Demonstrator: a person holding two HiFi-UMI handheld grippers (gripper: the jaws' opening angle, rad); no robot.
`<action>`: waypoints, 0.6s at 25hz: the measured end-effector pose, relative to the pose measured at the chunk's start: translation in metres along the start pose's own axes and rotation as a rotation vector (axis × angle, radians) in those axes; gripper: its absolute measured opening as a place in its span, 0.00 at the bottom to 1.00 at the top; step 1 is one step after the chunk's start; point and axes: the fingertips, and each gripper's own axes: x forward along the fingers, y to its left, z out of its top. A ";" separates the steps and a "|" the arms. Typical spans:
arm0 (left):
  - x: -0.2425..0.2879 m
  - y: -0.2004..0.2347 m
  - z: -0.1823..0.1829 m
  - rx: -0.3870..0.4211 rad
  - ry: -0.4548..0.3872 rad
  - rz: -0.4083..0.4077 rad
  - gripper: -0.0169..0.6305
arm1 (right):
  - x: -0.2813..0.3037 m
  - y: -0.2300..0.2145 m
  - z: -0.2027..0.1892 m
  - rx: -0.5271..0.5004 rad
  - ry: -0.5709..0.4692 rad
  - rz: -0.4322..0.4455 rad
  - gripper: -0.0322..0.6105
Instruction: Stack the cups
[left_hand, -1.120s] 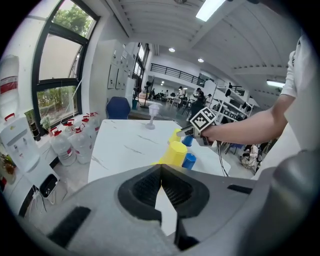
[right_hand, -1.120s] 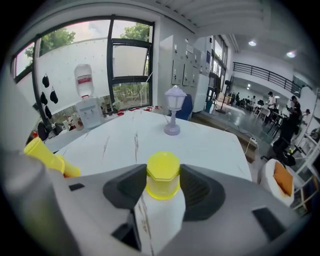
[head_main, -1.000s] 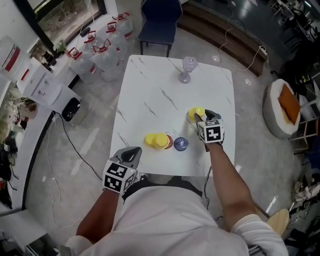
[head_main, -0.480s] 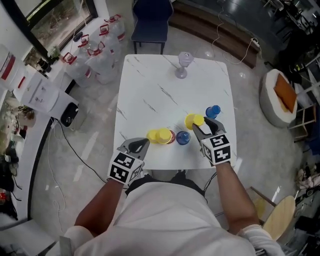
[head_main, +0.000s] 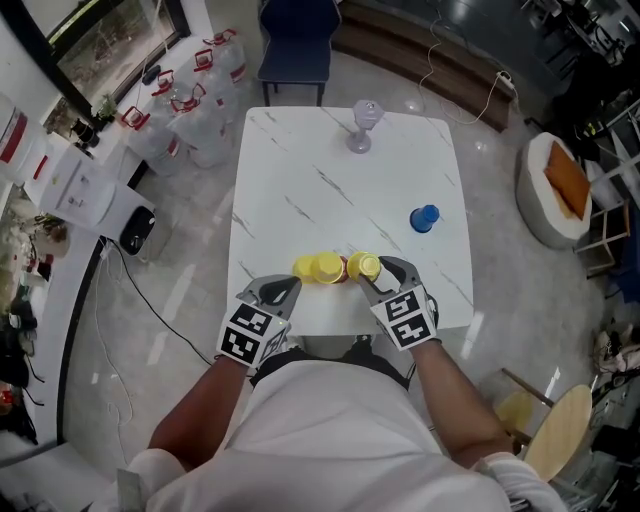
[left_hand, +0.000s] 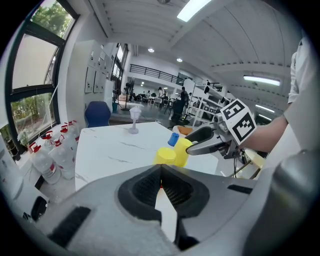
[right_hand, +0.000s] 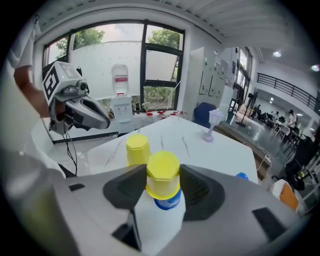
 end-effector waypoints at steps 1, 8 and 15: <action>-0.001 0.000 0.000 -0.001 -0.001 0.001 0.04 | 0.001 0.000 0.000 -0.006 0.002 -0.001 0.38; -0.005 0.002 -0.005 -0.015 0.004 0.014 0.04 | 0.007 0.001 0.001 -0.060 0.024 -0.003 0.38; -0.002 0.004 -0.009 -0.026 0.014 0.017 0.04 | 0.007 0.004 -0.003 -0.010 0.013 0.029 0.47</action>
